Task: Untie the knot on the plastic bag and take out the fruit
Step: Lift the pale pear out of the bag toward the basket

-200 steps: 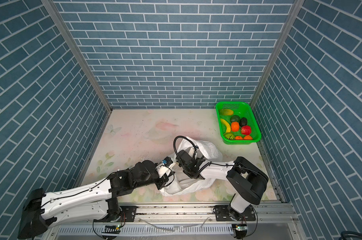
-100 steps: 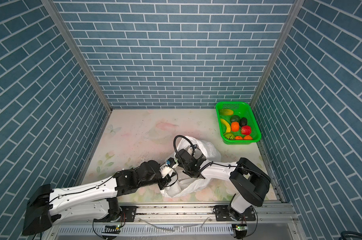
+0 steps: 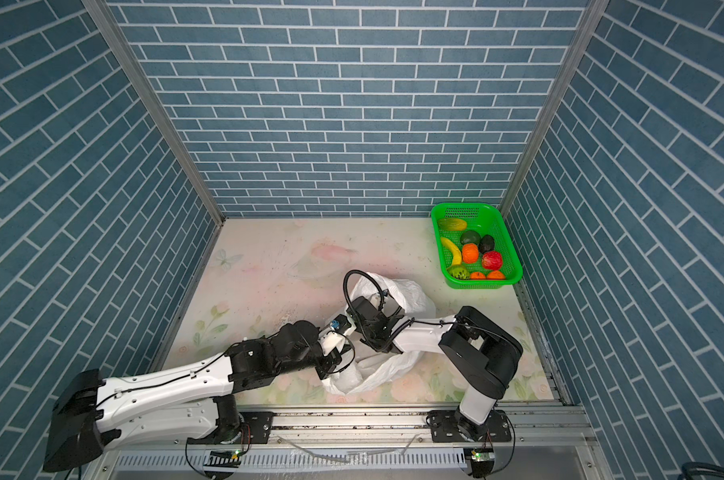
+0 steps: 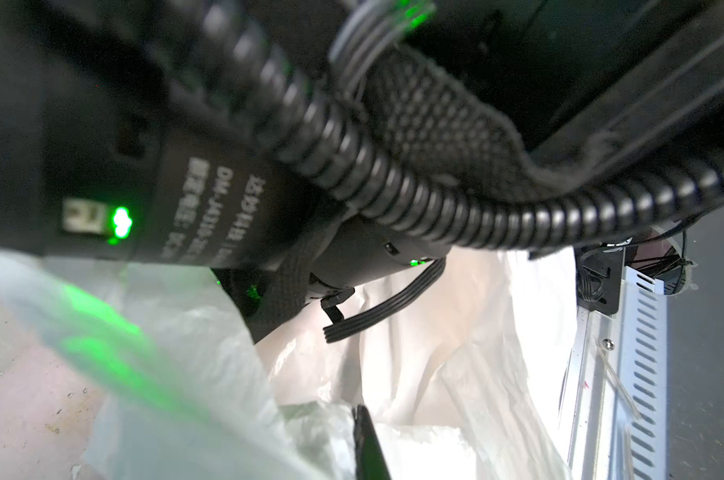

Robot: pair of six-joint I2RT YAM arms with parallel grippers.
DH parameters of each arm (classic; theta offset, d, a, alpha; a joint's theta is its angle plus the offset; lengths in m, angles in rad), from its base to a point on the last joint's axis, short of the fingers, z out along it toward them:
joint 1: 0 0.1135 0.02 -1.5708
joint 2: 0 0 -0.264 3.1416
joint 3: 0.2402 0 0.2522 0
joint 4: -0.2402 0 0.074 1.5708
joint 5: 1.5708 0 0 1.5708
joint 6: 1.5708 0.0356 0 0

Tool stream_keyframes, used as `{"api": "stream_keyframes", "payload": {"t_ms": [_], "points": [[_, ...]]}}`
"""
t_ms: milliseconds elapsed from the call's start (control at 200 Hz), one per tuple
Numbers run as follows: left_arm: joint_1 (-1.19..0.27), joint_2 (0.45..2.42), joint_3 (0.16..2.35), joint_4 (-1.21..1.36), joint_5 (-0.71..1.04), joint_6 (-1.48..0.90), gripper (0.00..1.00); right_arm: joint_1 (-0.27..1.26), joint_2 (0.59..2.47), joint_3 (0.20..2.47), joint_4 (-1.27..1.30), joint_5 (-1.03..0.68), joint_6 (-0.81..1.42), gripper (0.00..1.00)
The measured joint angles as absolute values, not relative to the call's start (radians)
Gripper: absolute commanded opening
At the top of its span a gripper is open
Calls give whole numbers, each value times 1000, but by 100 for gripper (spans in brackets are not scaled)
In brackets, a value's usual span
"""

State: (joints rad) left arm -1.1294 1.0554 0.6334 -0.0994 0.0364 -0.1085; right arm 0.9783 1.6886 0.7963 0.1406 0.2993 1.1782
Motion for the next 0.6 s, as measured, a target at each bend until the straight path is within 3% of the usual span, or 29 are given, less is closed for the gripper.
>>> {"api": "stream_keyframes", "payload": {"t_ms": [600], "points": [[-1129, 1083, 654, -118, -87, -109, 0, 979, 1438, 759, -50, 177, 1119, 60]]}}
